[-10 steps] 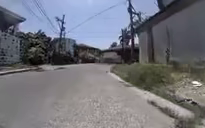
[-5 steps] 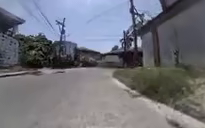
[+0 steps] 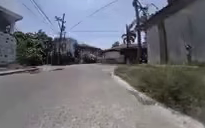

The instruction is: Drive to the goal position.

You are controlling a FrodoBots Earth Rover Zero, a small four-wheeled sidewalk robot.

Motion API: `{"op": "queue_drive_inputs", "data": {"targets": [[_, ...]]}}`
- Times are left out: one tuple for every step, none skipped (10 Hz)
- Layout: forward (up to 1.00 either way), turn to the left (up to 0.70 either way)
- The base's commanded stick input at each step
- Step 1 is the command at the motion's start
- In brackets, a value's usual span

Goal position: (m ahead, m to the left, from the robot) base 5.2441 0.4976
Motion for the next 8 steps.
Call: {"op": "queue_drive_inputs", "data": {"targets": [[1.0, 0.02], [1.0, 0.02], [1.0, 0.02], [1.0, 0.02], [1.0, 0.02], [1.0, 0.02], [1.0, 0.02], [1.0, 0.02]]}}
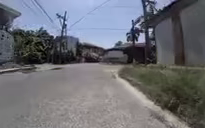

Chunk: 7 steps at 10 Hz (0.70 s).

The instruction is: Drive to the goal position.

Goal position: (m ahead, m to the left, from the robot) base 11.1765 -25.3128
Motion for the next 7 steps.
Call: {"op": "queue_drive_inputs", "data": {"targets": [[1.0, 0.02], [1.0, 0.02], [1.0, 0.02], [1.0, 0.02], [1.0, 0.02], [1.0, 0.02], [1.0, 0.02]]}}
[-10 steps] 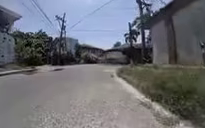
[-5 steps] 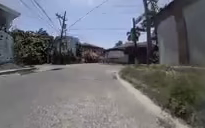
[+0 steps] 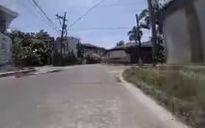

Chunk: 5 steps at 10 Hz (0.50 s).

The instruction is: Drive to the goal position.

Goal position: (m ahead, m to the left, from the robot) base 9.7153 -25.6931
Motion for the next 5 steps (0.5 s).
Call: {"op": "queue_drive_inputs", "data": {"targets": [[1.0, 0.02], [1.0, 0.02], [1.0, 0.02], [1.0, 0.02], [1.0, 0.02]]}}
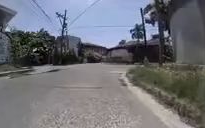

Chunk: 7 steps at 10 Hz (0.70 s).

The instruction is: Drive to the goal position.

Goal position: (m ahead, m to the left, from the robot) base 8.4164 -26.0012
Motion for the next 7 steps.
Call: {"op": "queue_drive_inputs", "data": {"targets": [[1.0, 0.02], [1.0, 0.02], [1.0, 0.02], [1.0, 0.02], [1.0, 0.02], [1.0, 0.02], [1.0, 0.02]]}}
